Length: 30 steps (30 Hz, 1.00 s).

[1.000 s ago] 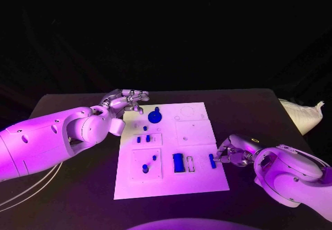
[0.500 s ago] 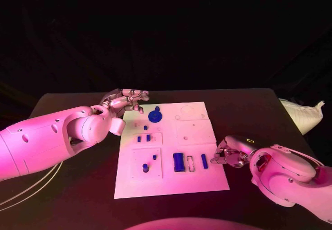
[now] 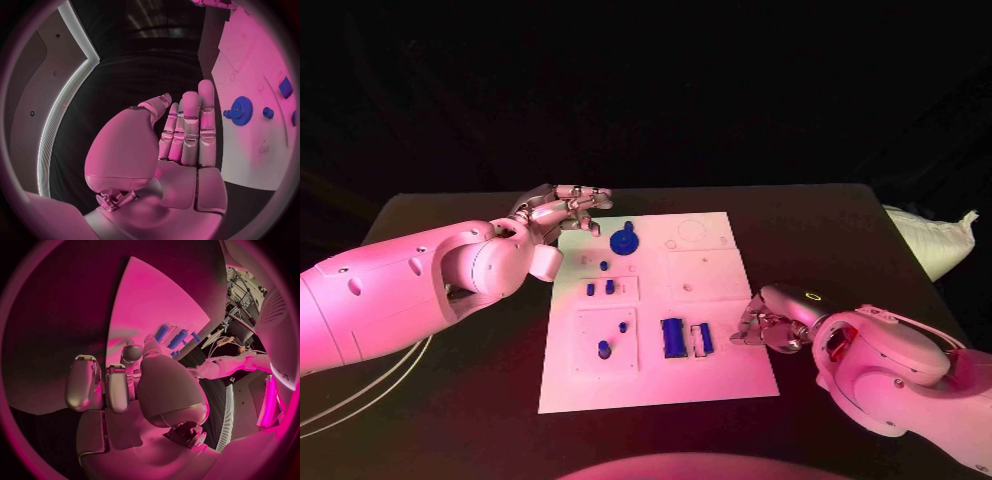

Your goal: Assemble the parts on the task board

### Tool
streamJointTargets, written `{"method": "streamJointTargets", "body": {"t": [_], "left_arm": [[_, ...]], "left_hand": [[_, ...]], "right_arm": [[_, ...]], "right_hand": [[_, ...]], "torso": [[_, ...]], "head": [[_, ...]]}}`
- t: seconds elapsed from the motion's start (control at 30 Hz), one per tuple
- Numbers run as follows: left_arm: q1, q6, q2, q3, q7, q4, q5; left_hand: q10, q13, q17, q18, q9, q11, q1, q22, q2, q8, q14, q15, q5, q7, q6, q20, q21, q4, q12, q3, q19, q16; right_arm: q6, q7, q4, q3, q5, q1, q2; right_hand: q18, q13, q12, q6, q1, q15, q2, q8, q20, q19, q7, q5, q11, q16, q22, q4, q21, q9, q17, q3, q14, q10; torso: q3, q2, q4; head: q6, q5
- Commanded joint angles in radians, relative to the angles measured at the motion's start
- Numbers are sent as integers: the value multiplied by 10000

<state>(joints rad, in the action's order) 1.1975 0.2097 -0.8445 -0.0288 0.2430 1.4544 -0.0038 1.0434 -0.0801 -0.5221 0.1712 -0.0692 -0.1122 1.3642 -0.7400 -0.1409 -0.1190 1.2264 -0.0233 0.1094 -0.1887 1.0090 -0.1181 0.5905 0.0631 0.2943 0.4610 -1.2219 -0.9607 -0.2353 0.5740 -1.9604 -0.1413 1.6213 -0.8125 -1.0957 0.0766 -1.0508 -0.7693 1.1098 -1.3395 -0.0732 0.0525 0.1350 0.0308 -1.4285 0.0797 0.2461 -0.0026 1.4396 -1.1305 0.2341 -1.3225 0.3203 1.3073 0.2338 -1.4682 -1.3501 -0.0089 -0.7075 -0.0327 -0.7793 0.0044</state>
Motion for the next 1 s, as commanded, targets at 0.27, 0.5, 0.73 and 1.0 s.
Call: {"method": "streamJointTargets", "body": {"t": [0.27, 0.5, 0.73, 1.0], "left_arm": [[3, -186, 10, 5, -1, 16, -30], [3, -192, 8, 5, -13, 21, -35], [3, -204, 3, 5, -28, 38, -36], [3, -209, -7, 5, -51, 57, -36]], "left_hand": [[-61, 15, 14, 110, 12, -19, 0, 13, 88, -41, -22, -9, -11, -2, -72, -34, -31, 5, 37, -75, -70, -37], [-61, 15, 14, 110, 12, -19, 0, 13, 88, -41, -22, -9, -11, -2, -72, -34, -31, 5, 37, -75, -70, -37], [-61, 15, 14, 110, 12, -19, 0, 13, 88, -41, -22, -9, -11, -2, -72, -34, -31, 5, 37, -75, -70, -37], [-71, 15, 26, 111, 10, -17, 15, 21, 97, -54, -25, -8, -9, 1, -76, -35, -42, -4, 58, -92, -81, -50]], "right_arm": [[-298, 113, -177, 3, 396, 16, 312], [-381, 147, -169, 3, 438, 16, 552], [-220, 192, 29, 6, 557, 38, 819], [-91, 224, 183, 9, 834, 113, 1061]], "right_hand": [[85, -68, -150, 114, 216, -3, 6, 2, -1, -29, -33, 1, -9, -52, -11, 191, 59, -1, 618, 47, -638, -130], [83, -96, -193, 126, 264, -6, 13, -4, -6, -35, -38, 10, -12, -48, -21, 258, 54, -6, 628, 63, -640, -145], [85, -87, -180, 150, 244, -12, 56, 0, -11, -33, -51, 47, -23, -59, -10, 286, 62, -5, 615, 39, -638, -144], [85, -102, -195, 234, -251, -53, 76, 10, -46, -39, -92, -9, -68, -70, -12, 69, 68, 0, 614, -147, -640, -131]], "torso": [[-5, 9, 0], [-1, -4, -2], [1, -8, 21], [-5, 6, 10]], "head": [[-4, -8], [-9, 2], [-30, 18], [-53, 54]]}}
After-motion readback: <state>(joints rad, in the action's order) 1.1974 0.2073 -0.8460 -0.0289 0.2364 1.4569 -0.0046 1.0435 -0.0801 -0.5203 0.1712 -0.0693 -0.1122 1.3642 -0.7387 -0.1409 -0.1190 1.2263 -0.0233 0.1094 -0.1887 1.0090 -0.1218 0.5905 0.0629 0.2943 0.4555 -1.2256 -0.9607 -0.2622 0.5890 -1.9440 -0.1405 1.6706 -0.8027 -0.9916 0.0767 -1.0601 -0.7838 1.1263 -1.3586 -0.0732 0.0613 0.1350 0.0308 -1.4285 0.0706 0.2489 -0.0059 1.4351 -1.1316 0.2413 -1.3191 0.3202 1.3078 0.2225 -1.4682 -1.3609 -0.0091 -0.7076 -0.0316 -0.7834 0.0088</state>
